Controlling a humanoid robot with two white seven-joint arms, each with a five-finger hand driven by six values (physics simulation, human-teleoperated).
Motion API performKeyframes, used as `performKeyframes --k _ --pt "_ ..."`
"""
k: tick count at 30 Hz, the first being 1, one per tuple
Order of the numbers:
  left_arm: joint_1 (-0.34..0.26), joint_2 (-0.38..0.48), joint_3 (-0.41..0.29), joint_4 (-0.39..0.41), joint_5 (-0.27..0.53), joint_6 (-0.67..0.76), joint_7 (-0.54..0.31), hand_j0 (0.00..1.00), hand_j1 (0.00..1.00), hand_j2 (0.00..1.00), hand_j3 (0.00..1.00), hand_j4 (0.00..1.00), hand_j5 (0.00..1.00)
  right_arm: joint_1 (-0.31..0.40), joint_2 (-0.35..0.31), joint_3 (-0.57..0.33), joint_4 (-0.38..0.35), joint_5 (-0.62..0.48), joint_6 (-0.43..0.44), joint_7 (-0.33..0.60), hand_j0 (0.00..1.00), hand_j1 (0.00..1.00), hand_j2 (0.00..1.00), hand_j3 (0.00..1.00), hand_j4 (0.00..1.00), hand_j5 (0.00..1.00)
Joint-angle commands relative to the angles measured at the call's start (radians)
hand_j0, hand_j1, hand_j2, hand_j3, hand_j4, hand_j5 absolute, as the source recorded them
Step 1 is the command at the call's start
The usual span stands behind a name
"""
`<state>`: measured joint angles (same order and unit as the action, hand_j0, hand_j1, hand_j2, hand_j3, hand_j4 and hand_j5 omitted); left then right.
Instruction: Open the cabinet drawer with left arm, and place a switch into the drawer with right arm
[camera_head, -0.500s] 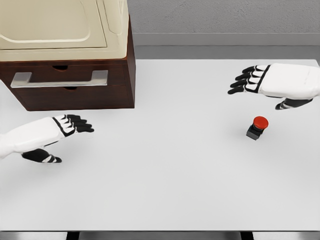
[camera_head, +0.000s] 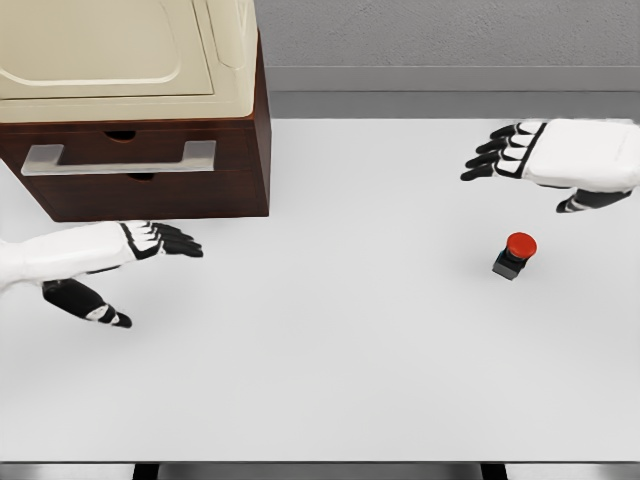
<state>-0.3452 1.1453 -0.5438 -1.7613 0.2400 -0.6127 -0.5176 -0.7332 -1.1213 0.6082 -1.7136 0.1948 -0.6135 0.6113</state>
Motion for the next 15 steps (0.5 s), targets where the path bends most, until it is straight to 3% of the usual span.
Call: performKeyframes --k 1,4,5,10,15 --pt "-0.011 0.007 -0.010 -0.001 0.229 0.002 -0.093 1.00 1.00 1.00 1.00 1.00 1.00 0.000 -0.020 0.018 0.002 -0.002 0.003 0.000 1.00 1.00 1.00 1.00 1.00 1.00" --pt "-0.081 0.019 -0.010 -0.001 0.312 0.089 -0.093 1.00 1.00 1.00 1.00 1.00 1.00 0.008 -0.034 0.010 0.015 0.002 0.003 0.000 1.00 1.00 1.00 1.00 1.00 1.00" --pt "-0.120 0.025 -0.010 -0.001 0.331 0.186 -0.093 1.00 1.00 1.00 1.00 1.00 1.00 0.008 -0.035 0.012 0.015 0.003 0.003 0.000 1.00 1.00 1.00 1.00 1.00 1.00" --pt "-0.219 0.041 -0.010 -0.001 0.277 0.409 -0.093 1.00 1.00 1.00 1.00 1.00 1.00 0.035 -0.037 0.036 0.015 0.006 0.003 0.000 1.00 1.00 1.00 1.00 1.00 1.00" --pt "-0.230 0.037 -0.010 0.002 0.239 0.476 -0.093 1.00 1.00 1.00 1.00 1.00 1.00 0.038 -0.067 0.044 0.014 0.023 0.003 0.000 1.00 1.00 1.00 1.00 1.00 1.00"
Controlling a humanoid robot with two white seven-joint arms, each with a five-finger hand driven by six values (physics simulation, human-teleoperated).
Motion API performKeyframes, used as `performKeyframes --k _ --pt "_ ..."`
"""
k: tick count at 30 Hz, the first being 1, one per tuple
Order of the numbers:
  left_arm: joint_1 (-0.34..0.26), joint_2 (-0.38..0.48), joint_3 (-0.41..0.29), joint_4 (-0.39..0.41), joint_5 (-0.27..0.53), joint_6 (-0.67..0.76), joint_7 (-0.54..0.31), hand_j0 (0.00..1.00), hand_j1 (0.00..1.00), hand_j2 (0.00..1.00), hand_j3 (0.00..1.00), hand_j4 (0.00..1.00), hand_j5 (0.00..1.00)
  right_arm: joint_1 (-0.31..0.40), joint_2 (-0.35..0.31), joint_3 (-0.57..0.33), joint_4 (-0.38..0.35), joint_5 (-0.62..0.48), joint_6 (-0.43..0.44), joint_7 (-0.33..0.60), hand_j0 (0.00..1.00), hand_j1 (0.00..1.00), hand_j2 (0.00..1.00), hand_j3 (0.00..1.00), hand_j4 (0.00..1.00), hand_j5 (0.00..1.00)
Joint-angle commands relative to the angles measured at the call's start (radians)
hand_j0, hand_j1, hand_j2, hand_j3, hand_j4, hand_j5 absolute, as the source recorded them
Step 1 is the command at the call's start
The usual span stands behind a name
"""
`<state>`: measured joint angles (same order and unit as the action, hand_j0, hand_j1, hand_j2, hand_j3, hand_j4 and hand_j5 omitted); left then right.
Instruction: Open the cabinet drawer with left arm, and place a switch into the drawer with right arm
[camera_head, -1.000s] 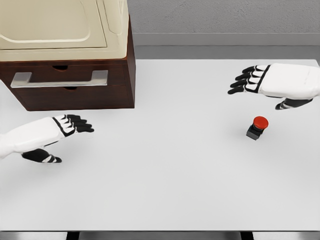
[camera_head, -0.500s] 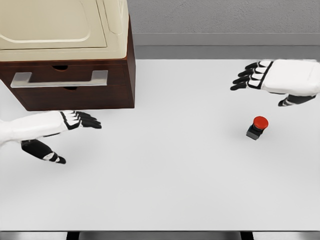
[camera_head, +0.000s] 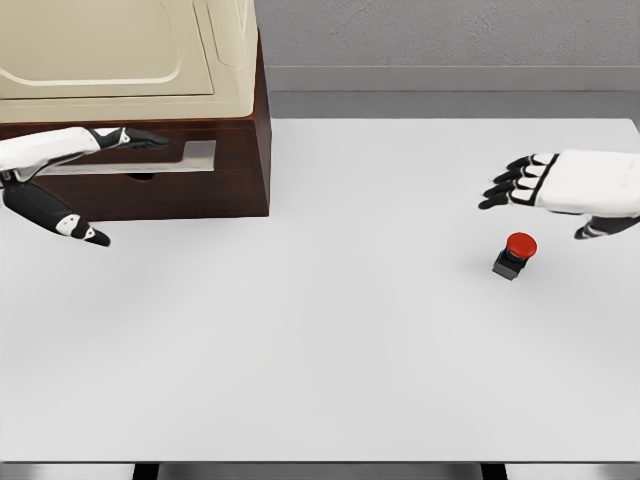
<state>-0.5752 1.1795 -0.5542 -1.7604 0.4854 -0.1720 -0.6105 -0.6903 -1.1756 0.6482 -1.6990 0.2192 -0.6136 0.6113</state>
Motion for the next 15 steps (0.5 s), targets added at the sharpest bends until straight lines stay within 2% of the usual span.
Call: performKeyframes --k 1,5,10,15 --pt "0.000 0.003 0.000 -0.001 -0.018 0.058 0.000 1.00 1.00 1.00 1.00 1.00 1.00 0.003 -0.016 0.004 -0.001 0.014 0.003 0.000 1.00 1.00 1.00 1.00 1.00 1.00" --pt "-0.011 0.006 0.000 -0.001 -0.057 0.149 0.000 1.00 1.00 1.00 1.00 1.00 1.00 0.021 -0.007 0.019 0.016 0.060 0.003 0.000 1.00 1.00 1.00 1.00 1.00 1.00" --pt "-0.012 0.012 0.002 0.001 -0.059 0.178 0.000 1.00 1.00 1.00 1.00 1.00 1.00 0.028 0.014 0.037 0.053 0.069 0.003 0.000 1.00 1.00 1.00 1.00 1.00 1.00" --pt "-0.011 0.008 0.000 0.004 -0.100 0.201 0.000 1.00 1.00 1.00 1.00 1.00 1.00 0.028 0.044 0.050 0.075 0.089 0.003 0.000 1.00 1.00 1.00 1.00 1.00 1.00"
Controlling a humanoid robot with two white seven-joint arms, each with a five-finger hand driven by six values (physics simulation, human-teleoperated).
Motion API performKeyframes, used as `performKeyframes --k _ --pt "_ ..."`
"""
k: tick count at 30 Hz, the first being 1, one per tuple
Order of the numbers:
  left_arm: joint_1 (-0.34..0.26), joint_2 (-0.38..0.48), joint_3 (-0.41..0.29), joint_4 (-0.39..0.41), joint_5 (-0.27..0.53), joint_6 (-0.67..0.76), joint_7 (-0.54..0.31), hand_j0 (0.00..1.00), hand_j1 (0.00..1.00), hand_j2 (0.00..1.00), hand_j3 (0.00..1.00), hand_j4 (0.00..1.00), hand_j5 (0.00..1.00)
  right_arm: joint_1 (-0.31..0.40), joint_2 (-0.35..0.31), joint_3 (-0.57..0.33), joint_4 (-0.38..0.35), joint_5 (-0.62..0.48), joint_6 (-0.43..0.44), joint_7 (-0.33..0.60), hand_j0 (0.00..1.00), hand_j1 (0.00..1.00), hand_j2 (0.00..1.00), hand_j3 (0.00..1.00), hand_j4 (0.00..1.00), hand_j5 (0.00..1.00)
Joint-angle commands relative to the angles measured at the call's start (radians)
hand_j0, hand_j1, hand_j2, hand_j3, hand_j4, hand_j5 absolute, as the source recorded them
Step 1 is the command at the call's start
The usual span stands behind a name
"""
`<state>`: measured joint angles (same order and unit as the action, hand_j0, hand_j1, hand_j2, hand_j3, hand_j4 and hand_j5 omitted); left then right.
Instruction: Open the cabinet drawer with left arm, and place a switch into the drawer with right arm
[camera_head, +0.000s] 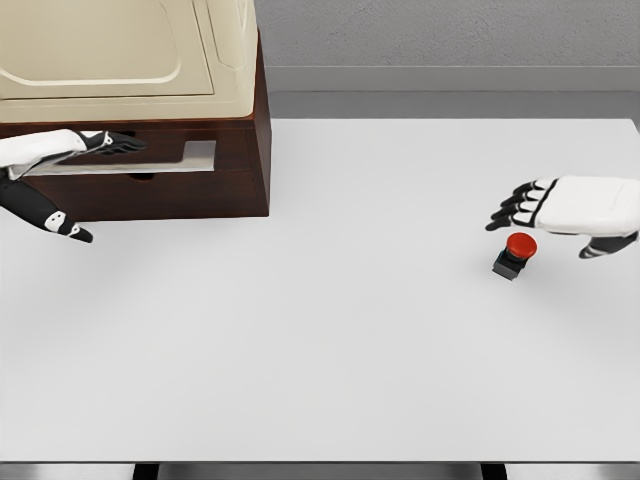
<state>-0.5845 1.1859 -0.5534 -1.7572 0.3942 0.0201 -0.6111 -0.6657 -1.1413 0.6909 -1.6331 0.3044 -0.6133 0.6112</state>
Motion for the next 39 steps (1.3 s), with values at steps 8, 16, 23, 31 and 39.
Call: performKeyframes --k 8,16,23,31,39 --pt "0.003 -0.032 0.000 0.033 -0.058 0.009 0.000 1.00 1.00 1.00 1.00 1.00 1.00 -0.005 0.046 0.010 0.006 0.005 0.002 0.000 1.00 1.00 1.00 1.00 1.00 1.00" --pt "0.009 -0.045 -0.002 0.044 -0.072 0.007 0.000 1.00 1.00 1.00 1.00 1.00 1.00 -0.003 0.060 0.030 0.024 0.022 0.002 0.000 1.00 1.00 1.00 1.00 1.00 1.00" --pt "0.012 -0.035 -0.036 0.041 -0.070 0.004 0.000 1.00 1.00 1.00 1.00 1.00 1.00 -0.003 0.071 0.030 0.039 0.036 0.002 0.000 1.00 1.00 1.00 1.00 1.00 1.00" --pt "0.014 -0.002 -0.056 0.027 -0.067 -0.011 0.000 1.00 1.00 1.00 1.00 1.00 1.00 -0.005 0.081 0.029 0.064 0.055 0.002 0.000 1.00 1.00 1.00 1.00 1.00 1.00" --pt "0.015 0.031 -0.080 0.015 -0.063 -0.031 0.000 1.00 1.00 1.00 1.00 1.00 1.00 0.000 0.080 0.030 0.064 0.055 0.002 0.000 1.00 1.00 1.00 1.00 1.00 1.00"
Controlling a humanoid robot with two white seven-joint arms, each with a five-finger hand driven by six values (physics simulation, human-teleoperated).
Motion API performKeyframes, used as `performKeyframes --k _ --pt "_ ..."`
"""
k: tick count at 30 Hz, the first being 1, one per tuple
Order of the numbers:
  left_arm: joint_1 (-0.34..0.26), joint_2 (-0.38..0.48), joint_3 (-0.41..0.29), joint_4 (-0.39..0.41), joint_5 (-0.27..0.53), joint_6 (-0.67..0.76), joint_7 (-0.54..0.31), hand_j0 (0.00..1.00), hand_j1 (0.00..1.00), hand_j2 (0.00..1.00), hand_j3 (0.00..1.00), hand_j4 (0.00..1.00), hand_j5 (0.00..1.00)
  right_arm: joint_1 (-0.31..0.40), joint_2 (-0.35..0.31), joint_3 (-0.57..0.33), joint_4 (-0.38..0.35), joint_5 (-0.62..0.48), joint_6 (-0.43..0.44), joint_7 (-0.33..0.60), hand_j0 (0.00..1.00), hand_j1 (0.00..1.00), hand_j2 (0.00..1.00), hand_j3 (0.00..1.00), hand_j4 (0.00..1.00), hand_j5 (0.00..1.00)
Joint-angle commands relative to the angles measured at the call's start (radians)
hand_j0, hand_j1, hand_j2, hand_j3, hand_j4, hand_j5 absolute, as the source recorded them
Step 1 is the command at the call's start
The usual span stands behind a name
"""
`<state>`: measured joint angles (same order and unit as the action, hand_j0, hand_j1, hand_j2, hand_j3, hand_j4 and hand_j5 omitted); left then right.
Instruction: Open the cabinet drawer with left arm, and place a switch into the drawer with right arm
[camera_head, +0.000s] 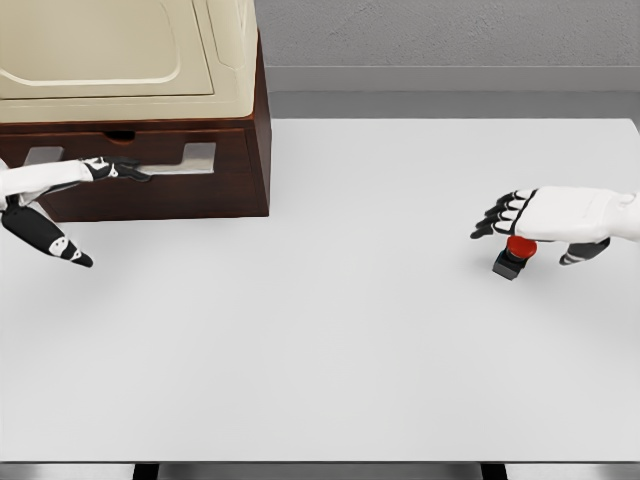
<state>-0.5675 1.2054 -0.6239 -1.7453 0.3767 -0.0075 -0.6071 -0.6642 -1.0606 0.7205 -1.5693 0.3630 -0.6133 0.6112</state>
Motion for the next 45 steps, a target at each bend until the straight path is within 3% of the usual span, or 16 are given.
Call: performKeyframes --k 1,23,33,45 --pt "0.000 0.014 -0.010 0.001 -0.045 -0.005 -0.004 1.00 1.00 1.00 1.00 1.00 1.00 0.000 -0.001 0.000 0.000 -0.004 0.002 0.000 1.00 1.00 1.00 1.00 1.00 1.00" --pt "0.000 0.132 -0.094 -0.017 -0.018 -0.186 -0.004 1.00 1.00 1.00 1.00 1.00 1.00 0.002 0.021 0.010 0.060 -0.001 0.002 0.000 1.00 1.00 1.00 1.00 1.00 1.00" --pt "0.000 0.189 -0.096 -0.017 0.036 -0.258 -0.004 1.00 1.00 1.00 1.00 1.00 1.00 0.002 0.042 0.025 0.081 0.022 0.002 0.000 1.00 1.00 1.00 1.00 1.00 1.00" --pt "0.000 0.255 -0.145 -0.017 0.068 -0.391 -0.004 1.00 1.00 1.00 1.00 1.00 1.00 0.002 0.067 0.025 0.118 0.047 0.002 0.000 1.00 1.00 1.00 1.00 1.00 1.00"
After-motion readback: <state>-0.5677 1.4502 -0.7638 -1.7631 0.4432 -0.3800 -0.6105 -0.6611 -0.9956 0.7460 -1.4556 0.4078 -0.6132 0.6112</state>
